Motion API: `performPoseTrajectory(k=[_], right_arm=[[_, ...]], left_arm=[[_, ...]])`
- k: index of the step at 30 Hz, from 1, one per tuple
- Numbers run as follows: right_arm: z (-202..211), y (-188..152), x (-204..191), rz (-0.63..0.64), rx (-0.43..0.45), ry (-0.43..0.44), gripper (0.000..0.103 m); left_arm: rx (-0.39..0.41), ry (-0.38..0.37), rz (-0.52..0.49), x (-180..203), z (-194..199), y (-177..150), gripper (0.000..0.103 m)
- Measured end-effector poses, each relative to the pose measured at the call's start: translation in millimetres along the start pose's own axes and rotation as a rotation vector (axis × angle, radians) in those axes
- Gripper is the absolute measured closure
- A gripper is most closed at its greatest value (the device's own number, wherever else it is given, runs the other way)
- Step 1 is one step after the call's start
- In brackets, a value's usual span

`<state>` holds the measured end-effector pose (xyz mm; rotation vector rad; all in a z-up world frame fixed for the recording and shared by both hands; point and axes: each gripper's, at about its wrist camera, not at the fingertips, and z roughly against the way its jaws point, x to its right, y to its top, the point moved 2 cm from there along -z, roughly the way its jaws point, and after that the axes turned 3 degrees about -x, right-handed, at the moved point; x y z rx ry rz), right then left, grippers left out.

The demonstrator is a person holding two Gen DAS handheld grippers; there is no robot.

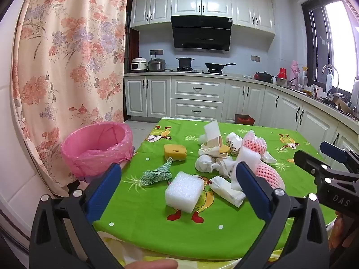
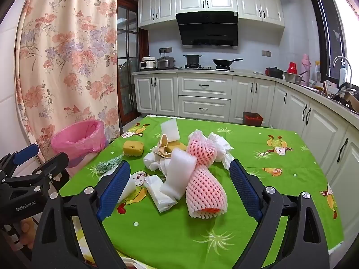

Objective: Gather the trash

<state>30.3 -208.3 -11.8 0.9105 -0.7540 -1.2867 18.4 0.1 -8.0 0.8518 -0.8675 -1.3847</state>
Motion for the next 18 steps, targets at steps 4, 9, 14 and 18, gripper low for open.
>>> performPoseTrajectory(k=[4, 9, 14, 18], right_arm=[[0.3, 0.5, 0.0, -0.008, 0.007, 0.005, 0.019], [0.8, 0.9, -1.0, -0.003, 0.014, 0.002, 0.019], [1.5, 0.7, -1.2, -0.004, 0.015, 0.003, 0.019], [-0.1, 0.6, -1.1, -0.004, 0.012, 0.002, 0.019]], left_arm=[[-0.004, -0.004, 0.007, -0.3, -0.1, 0.1, 0.004], [0.000, -0.005, 0.006, -1.2, -1.5, -0.3, 0.004], [-0.001, -0.004, 0.010, -6.5, -5.5, -2.3, 0.004], [-0.007, -0.005, 0.002, -4.3, -2.9, -0.5, 0.004]])
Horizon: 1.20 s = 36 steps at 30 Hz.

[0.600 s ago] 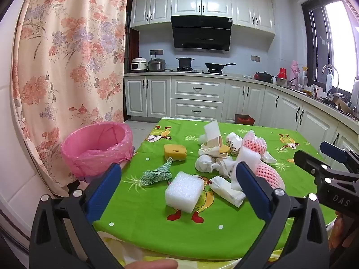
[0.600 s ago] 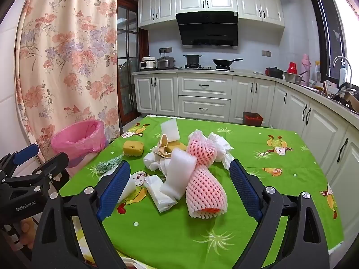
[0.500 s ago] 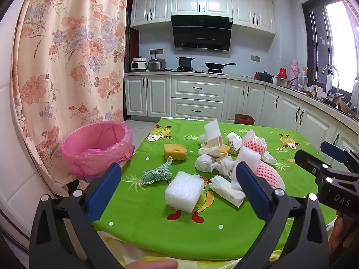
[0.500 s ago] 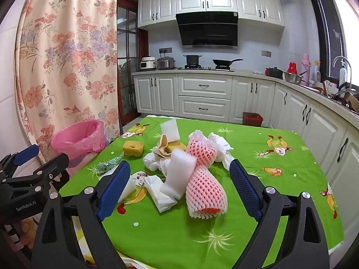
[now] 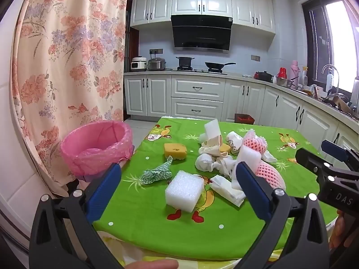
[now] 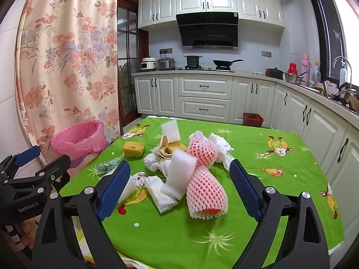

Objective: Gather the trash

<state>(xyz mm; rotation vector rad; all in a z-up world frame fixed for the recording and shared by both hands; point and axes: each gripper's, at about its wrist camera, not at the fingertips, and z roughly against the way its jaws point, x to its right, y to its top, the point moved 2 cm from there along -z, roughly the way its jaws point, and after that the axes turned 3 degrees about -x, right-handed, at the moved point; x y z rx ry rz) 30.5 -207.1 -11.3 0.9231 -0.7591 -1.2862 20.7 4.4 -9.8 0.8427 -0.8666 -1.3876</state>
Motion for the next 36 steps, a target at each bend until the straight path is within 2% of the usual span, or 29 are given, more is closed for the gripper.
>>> performPoseTrajectory(k=[36], right_arm=[[0.2, 2.6, 1.4, -0.002, 0.003, 0.002, 0.019]], left_arm=[[-0.008, -0.001, 0.002, 6.4, -1.7, -9.9, 0.004]])
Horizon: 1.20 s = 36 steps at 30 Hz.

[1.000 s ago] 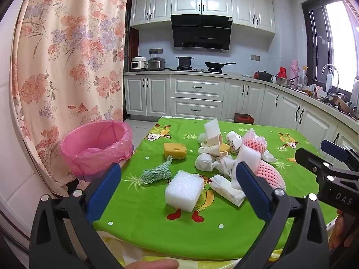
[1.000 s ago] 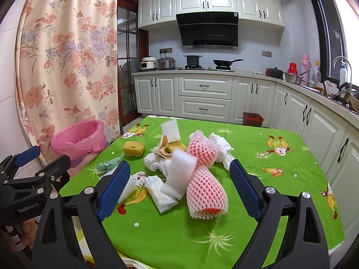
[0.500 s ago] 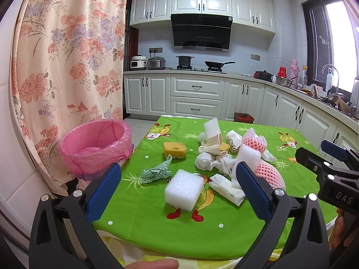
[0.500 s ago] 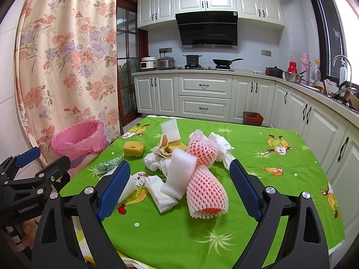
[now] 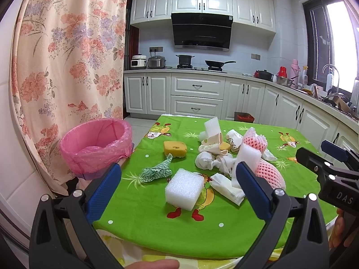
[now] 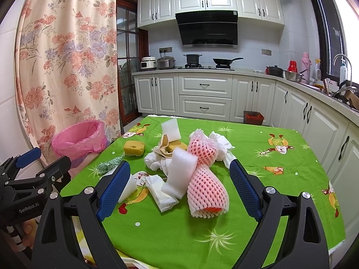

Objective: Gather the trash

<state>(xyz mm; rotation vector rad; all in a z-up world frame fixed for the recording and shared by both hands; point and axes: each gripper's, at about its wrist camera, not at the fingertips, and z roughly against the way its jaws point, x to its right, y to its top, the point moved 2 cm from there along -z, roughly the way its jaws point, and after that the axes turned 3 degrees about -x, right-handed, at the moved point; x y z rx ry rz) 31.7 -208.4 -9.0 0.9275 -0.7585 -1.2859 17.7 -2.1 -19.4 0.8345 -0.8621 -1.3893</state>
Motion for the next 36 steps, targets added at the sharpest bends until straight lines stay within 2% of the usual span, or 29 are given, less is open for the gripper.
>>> performPoseTrajectory(k=[36], right_arm=[[0.1, -2.9, 2.1, -0.014, -0.008, 0.008, 0.019]], left_arm=[[-0.002, 0.002, 0.005, -4.7, 1.1, 1.3, 0.004]])
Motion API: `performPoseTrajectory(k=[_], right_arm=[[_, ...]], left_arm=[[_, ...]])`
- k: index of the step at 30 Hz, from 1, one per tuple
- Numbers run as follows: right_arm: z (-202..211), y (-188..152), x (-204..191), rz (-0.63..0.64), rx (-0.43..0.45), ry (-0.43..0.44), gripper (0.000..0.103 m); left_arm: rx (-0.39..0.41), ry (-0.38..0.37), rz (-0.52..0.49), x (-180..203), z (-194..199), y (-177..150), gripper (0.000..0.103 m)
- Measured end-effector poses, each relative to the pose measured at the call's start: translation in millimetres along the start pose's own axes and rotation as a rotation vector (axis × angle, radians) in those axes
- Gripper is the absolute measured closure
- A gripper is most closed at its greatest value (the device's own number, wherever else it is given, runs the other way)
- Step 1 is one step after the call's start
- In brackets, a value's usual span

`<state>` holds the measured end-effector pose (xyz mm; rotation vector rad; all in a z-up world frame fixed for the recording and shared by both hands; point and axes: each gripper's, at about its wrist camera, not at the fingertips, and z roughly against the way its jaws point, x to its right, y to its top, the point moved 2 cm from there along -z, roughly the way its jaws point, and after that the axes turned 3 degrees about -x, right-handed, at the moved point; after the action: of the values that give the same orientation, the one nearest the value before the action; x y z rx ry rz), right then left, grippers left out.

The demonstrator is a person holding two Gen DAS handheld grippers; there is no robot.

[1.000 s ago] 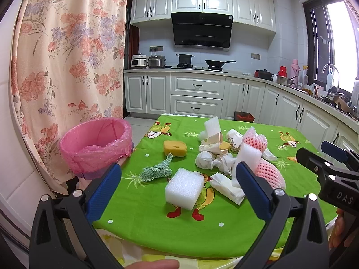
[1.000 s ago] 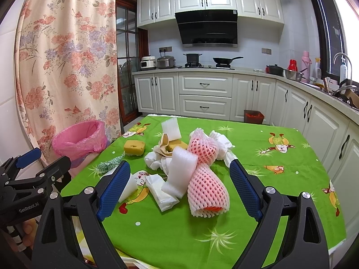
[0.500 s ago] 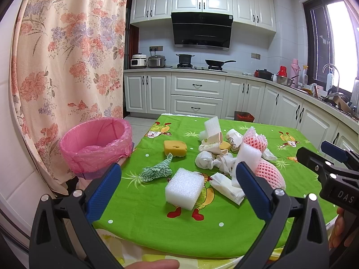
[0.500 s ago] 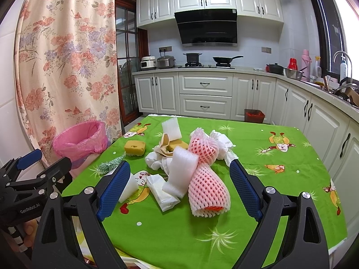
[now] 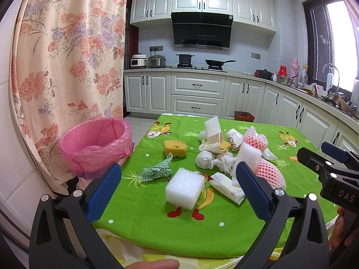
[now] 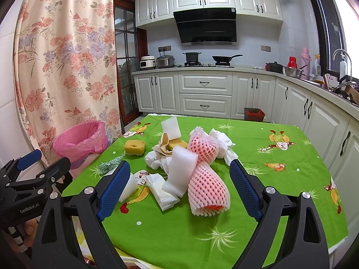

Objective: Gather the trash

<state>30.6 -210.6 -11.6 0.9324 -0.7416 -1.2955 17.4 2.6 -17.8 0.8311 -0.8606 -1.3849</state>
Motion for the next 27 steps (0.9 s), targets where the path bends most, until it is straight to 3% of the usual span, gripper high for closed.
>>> performPoseTrajectory(k=[27], right_arm=[[0.8, -2.3, 0.6, -0.009, 0.003, 0.000, 0.019]], left_arm=[[-0.003, -0.001, -0.001, -1.0, 0.9, 1.5, 0.004]])
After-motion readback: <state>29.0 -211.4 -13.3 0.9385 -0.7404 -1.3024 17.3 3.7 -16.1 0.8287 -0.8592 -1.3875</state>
